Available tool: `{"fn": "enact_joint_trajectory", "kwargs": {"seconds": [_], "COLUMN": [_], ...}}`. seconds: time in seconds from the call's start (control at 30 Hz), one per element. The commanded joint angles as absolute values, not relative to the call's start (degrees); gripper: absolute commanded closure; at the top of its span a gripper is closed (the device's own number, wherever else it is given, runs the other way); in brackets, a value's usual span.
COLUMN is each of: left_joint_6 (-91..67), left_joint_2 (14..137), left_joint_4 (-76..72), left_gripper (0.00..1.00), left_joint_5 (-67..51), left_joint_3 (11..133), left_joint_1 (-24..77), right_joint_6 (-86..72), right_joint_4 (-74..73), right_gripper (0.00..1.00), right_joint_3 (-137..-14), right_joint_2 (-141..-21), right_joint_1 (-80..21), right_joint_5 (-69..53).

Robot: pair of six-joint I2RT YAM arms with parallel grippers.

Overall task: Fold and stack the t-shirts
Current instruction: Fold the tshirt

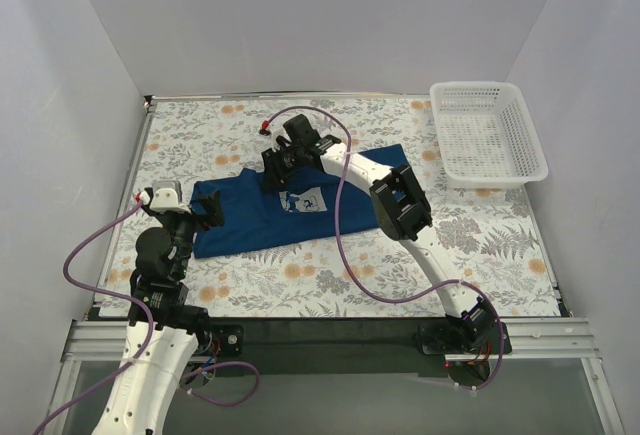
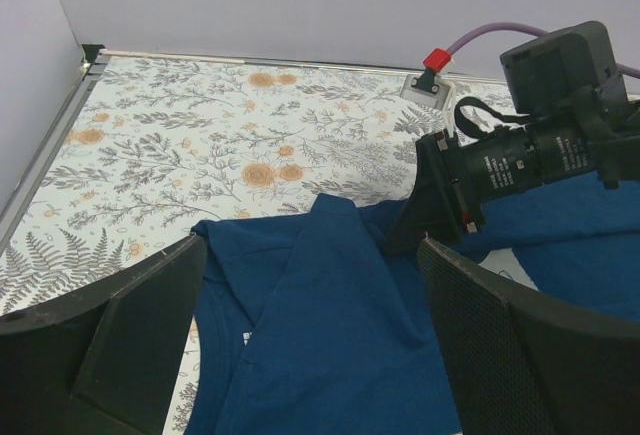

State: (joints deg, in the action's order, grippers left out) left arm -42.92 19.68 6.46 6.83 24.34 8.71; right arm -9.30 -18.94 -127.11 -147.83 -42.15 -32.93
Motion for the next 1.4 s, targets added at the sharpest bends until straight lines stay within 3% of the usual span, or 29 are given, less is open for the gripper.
{"fn": "enact_joint_trajectory", "kwargs": {"seconds": [0.0, 0.13, 0.4, 0.5, 1.2, 1.37], "left_joint_6": [-43.15, -43.07, -42.98, -42.98, -42.89, -42.89], "left_joint_2": [19.95, 19.95, 19.78, 19.69, 19.34, 19.34], "left_joint_4": [6.68, 6.59, 6.42, 6.24, 6.33, 6.33], "left_gripper": [0.2, 0.2, 0.2, 0.2, 0.2, 0.2], "left_joint_5": [6.42, 6.24, 6.15, 6.15, 5.71, 5.63], "left_joint_3": [24.79, 24.7, 24.52, 24.61, 24.52, 24.43], "left_joint_1": [8.44, 8.44, 8.44, 8.44, 8.53, 8.44], "right_joint_6": [-10.63, -10.81, -10.46, -9.49, -8.0, -7.3], "right_joint_4": [-16.08, -16.0, -15.73, -15.73, -15.47, -15.47], "right_gripper": [0.64, 0.67, 0.94, 0.99, 0.99, 0.87], "right_joint_3": [-130.08, -130.08, -130.17, -129.03, -120.15, -117.52], "right_joint_2": [-148.36, -149.06, -147.05, -144.76, -136.85, -135.44], "right_joint_1": [-42.71, -42.98, -42.8, -42.19, -40.61, -40.61], "right_joint_5": [-32.87, -33.22, -33.75, -32.7, -24.43, -25.05]}}
